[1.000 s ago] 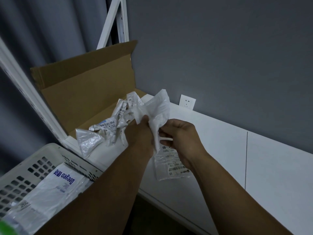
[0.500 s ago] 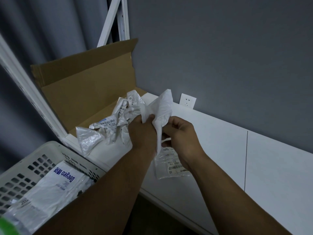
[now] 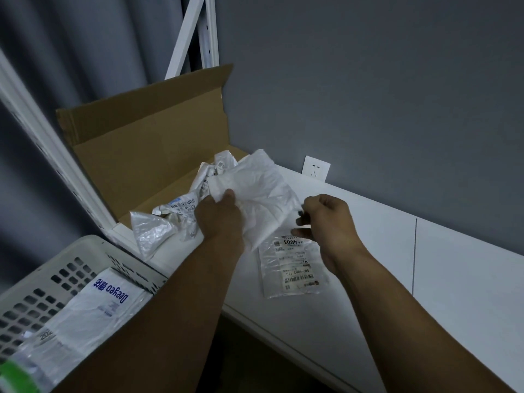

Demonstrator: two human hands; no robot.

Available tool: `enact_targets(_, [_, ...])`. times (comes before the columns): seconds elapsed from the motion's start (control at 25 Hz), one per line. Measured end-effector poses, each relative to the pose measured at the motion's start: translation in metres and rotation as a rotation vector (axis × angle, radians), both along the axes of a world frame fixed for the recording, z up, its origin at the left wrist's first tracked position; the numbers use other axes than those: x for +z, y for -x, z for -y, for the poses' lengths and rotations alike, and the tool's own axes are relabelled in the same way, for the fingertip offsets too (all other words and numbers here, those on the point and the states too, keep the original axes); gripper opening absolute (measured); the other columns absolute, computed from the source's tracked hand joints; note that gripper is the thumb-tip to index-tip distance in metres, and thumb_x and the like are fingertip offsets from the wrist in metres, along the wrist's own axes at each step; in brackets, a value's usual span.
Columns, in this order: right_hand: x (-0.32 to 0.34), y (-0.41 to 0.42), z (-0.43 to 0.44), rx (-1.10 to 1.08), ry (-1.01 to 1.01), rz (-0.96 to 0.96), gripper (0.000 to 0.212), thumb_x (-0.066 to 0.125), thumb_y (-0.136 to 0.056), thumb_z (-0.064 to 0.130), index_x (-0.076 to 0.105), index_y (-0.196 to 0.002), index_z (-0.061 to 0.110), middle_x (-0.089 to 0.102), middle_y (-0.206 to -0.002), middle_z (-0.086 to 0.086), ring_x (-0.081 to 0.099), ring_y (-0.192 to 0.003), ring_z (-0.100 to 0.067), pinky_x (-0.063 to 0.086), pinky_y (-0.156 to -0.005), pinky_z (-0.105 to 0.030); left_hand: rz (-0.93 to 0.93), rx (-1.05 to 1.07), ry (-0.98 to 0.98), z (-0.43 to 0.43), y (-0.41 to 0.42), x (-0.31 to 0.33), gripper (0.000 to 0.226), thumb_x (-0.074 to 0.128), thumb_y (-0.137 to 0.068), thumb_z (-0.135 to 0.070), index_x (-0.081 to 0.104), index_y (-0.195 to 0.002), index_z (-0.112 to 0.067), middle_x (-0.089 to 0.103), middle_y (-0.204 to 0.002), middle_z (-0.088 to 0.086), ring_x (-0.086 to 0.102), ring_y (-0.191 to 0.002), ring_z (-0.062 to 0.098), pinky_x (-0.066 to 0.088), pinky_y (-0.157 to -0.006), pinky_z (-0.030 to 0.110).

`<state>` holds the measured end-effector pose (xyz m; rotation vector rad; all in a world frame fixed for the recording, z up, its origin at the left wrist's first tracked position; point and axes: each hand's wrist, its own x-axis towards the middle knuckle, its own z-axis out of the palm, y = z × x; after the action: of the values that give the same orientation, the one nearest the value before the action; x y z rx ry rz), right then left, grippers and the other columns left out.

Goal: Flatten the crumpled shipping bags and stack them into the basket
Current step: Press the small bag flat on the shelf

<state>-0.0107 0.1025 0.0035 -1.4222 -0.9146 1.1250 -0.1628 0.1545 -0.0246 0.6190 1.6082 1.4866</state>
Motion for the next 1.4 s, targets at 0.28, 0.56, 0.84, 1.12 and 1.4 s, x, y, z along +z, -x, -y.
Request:
enact_targets(0.28, [0.002, -0.008, 0.002, 0.033, 0.089, -0.267, 0.029, 0.052, -0.099, 0.028, 0.061, -0.092, 0.001, 0.072, -0.092, -0.015, 0.074, -0.081, -0.028, 0.062, -0.07, -0.042, -0.122, -0.038, -0.07, 0.006, -0.007, 0.003, 0.032, 0.06, -0.096, -0.023, 0.064, -0.119, -0.001, 0.068, -0.111, 0.01, 0.064, -0.104, 0.024, 0.049, -0.091, 0.03])
enact_targets(0.56, [0.0, -0.016, 0.004, 0.088, 0.088, -0.165, 0.018, 0.079, -0.083, 0.008, 0.066, -0.081, -0.005, 0.074, -0.086, -0.018, 0.072, -0.075, -0.028, 0.061, -0.061, -0.031, -0.316, -0.152, -0.182, 0.009, -0.013, 0.001, 0.036, 0.054, -0.099, -0.032, 0.061, -0.122, -0.006, 0.067, -0.118, 0.011, 0.062, -0.112, 0.028, 0.048, -0.102, 0.045])
enact_targets(0.84, [-0.004, -0.027, 0.003, 0.025, 0.112, -0.159, 0.011, 0.072, -0.081, -0.006, 0.071, -0.091, -0.002, 0.076, -0.092, -0.018, 0.073, -0.075, -0.029, 0.059, -0.062, -0.032, -0.151, -0.251, -0.109, 0.007, -0.015, 0.007, 0.019, 0.056, -0.093, -0.014, 0.063, -0.111, -0.013, 0.067, -0.11, 0.008, 0.063, -0.105, 0.029, 0.049, -0.1, 0.048])
enact_targets(1.12, [-0.005, -0.014, 0.006, 0.12, 0.06, 0.149, 0.038, 0.066, -0.094, 0.042, 0.072, -0.096, 0.004, 0.077, -0.09, -0.011, 0.074, -0.082, -0.03, 0.062, -0.078, -0.045, -0.119, -0.339, -0.017, 0.014, -0.03, 0.012, 0.024, 0.063, -0.08, -0.032, 0.069, -0.094, -0.013, 0.071, -0.096, 0.006, 0.067, -0.093, 0.029, 0.055, -0.09, 0.048])
enact_targets(1.4, [-0.006, -0.018, -0.001, -0.047, -0.098, 0.32, 0.053, 0.074, -0.088, 0.039, 0.056, -0.075, -0.009, 0.05, -0.067, -0.021, 0.048, -0.059, -0.02, 0.042, -0.06, -0.031, -0.402, -0.253, -0.186, 0.022, -0.033, 0.014, 0.032, 0.055, -0.098, -0.038, 0.069, -0.1, -0.009, 0.07, -0.098, 0.003, 0.064, -0.093, 0.018, 0.047, -0.085, 0.028])
